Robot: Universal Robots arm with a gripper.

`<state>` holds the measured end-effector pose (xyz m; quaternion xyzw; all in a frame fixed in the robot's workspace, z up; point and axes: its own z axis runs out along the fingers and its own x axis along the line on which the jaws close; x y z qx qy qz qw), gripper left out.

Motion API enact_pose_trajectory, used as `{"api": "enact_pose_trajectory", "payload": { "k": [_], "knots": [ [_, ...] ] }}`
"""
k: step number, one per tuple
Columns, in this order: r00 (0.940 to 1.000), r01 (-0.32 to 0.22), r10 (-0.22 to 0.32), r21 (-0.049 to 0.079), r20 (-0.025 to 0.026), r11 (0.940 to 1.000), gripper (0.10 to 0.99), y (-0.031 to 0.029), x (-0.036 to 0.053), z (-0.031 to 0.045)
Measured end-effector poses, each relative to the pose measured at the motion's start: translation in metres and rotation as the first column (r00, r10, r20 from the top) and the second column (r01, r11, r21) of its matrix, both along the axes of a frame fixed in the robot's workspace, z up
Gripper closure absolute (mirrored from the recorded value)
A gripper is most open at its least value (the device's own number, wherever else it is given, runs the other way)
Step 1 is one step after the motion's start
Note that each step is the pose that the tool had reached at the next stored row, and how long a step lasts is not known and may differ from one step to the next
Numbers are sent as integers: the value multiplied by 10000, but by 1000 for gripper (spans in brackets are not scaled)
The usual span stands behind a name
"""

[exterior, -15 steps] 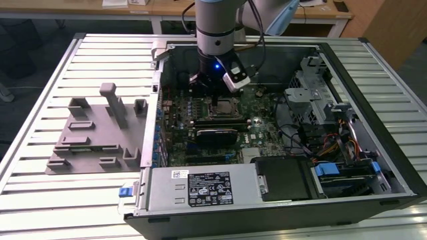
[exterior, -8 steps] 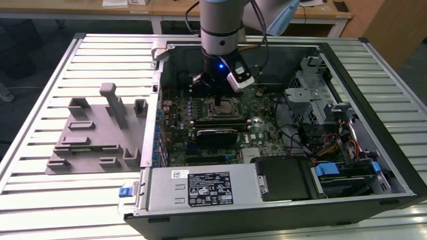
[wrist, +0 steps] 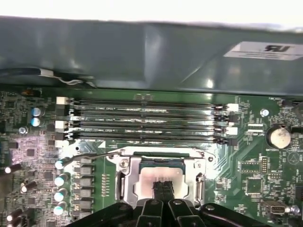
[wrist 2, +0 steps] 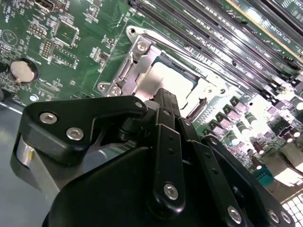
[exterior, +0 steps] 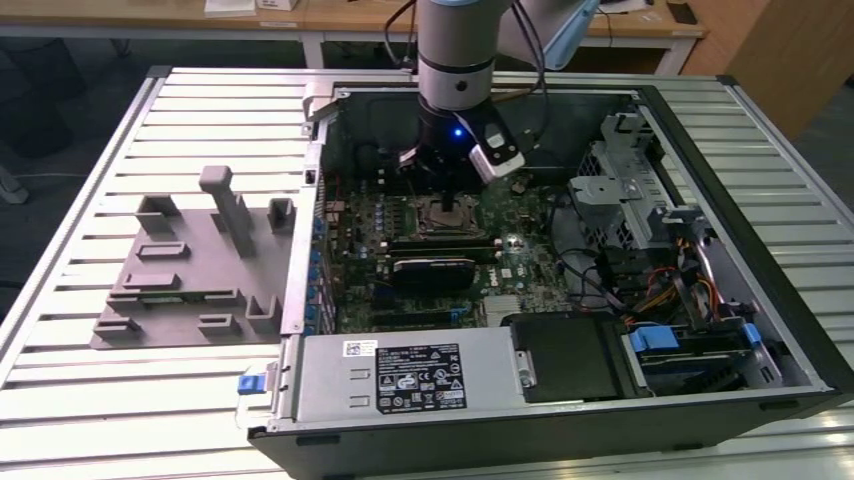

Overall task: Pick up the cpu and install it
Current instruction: 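Close the cpu cover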

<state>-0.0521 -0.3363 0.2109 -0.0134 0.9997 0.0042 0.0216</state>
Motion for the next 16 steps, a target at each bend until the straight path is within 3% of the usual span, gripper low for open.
{"api": "enact_pose_trajectory", "payload": {
  "k": [5,12,16],
  "knots": [
    [10000,1,-1,-2,0,10000,980,1,1,53],
    [10000,1,-1,-2,0,10000,980,1,1,240],
    [10000,1,-1,-3,-1,10000,980,1,1,306]
  ]
}}
